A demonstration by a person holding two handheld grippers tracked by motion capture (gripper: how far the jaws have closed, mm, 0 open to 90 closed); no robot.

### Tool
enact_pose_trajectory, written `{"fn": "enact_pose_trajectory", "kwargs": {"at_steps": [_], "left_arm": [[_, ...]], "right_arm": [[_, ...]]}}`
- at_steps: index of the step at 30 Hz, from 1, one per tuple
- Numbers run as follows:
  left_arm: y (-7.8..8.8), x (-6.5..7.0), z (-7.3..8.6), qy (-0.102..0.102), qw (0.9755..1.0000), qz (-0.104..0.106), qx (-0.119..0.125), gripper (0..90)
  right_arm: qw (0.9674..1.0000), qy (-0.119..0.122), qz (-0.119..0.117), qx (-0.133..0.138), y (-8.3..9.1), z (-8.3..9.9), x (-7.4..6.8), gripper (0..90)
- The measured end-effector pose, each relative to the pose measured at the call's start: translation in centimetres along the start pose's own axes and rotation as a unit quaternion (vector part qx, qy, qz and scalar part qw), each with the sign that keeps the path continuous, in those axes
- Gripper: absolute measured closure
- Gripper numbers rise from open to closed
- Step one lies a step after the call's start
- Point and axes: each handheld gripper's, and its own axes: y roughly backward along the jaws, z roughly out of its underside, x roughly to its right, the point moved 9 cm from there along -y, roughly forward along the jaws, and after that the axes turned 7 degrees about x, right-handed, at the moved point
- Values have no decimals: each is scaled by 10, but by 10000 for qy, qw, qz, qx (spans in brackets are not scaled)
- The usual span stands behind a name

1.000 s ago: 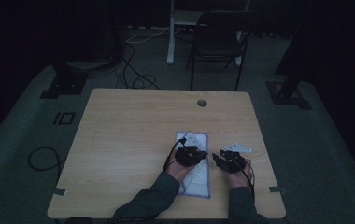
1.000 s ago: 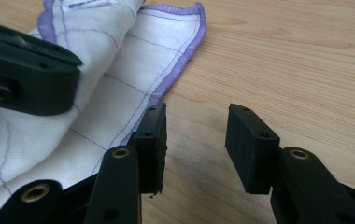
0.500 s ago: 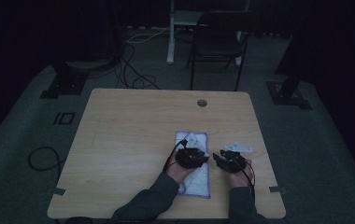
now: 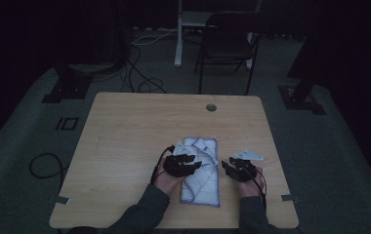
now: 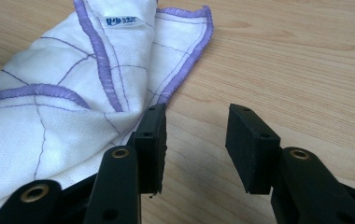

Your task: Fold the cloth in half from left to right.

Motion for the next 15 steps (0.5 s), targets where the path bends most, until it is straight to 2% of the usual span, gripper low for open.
{"fn": "enact_pose_trajectory", "kwargs": {"at_steps": [6, 10, 15], "left_arm": [[10, -11, 26, 216, 9995, -130, -191, 584], [9, -14, 43, 330, 9988, -106, -342, 584], [5, -13, 53, 406, 9983, -97, -416, 585]], "right_arm": [[10000, -17, -12, 20, 1, 0, 0, 584], [10000, -25, -13, 16, 2, 0, 0, 584], [10000, -17, -38, 31, 4, 0, -3, 584]]}}
